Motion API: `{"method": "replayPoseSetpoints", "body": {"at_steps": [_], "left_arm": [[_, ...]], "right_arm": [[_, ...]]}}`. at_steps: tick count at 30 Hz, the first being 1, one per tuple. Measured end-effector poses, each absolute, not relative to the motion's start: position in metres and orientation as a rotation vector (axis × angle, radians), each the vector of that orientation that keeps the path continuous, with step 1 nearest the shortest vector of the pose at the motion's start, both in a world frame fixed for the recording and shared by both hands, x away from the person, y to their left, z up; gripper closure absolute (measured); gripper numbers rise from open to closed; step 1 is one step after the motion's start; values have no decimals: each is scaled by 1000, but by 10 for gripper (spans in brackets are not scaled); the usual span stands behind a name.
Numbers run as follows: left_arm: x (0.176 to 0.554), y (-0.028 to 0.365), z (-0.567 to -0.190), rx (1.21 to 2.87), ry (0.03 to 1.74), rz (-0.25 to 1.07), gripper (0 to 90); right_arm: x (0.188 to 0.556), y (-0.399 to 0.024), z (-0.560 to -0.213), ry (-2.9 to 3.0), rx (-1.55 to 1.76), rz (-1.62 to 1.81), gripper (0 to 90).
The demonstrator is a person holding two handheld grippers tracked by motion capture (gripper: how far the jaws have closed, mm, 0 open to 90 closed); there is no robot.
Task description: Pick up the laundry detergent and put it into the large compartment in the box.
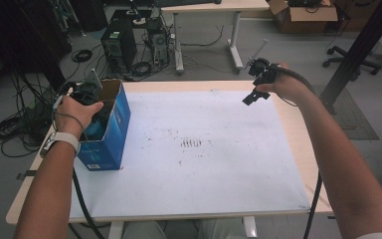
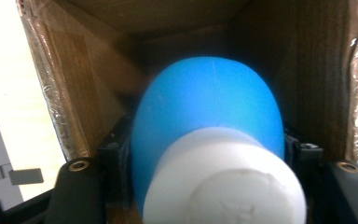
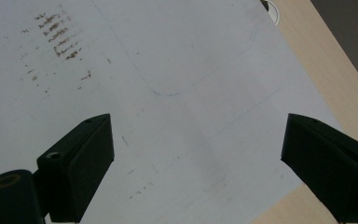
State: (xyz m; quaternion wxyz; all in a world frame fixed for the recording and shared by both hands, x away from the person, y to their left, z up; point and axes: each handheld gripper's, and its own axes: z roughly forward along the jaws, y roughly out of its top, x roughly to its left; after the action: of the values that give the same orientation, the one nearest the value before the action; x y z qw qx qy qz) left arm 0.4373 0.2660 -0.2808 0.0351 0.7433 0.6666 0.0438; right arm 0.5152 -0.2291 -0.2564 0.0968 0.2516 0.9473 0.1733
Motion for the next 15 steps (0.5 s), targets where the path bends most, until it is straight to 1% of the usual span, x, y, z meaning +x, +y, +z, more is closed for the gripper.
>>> {"method": "replayPoseSetpoints", "body": {"at_steps": [10, 15], "left_arm": [[435, 268, -278, 2253, 2048, 139, 333], [435, 267, -277, 2258, 2046, 148, 313]], "right_arm": [[514, -229, -256, 2806, 740, 518, 92], [513, -228, -257, 2810, 738, 521, 94]]}}
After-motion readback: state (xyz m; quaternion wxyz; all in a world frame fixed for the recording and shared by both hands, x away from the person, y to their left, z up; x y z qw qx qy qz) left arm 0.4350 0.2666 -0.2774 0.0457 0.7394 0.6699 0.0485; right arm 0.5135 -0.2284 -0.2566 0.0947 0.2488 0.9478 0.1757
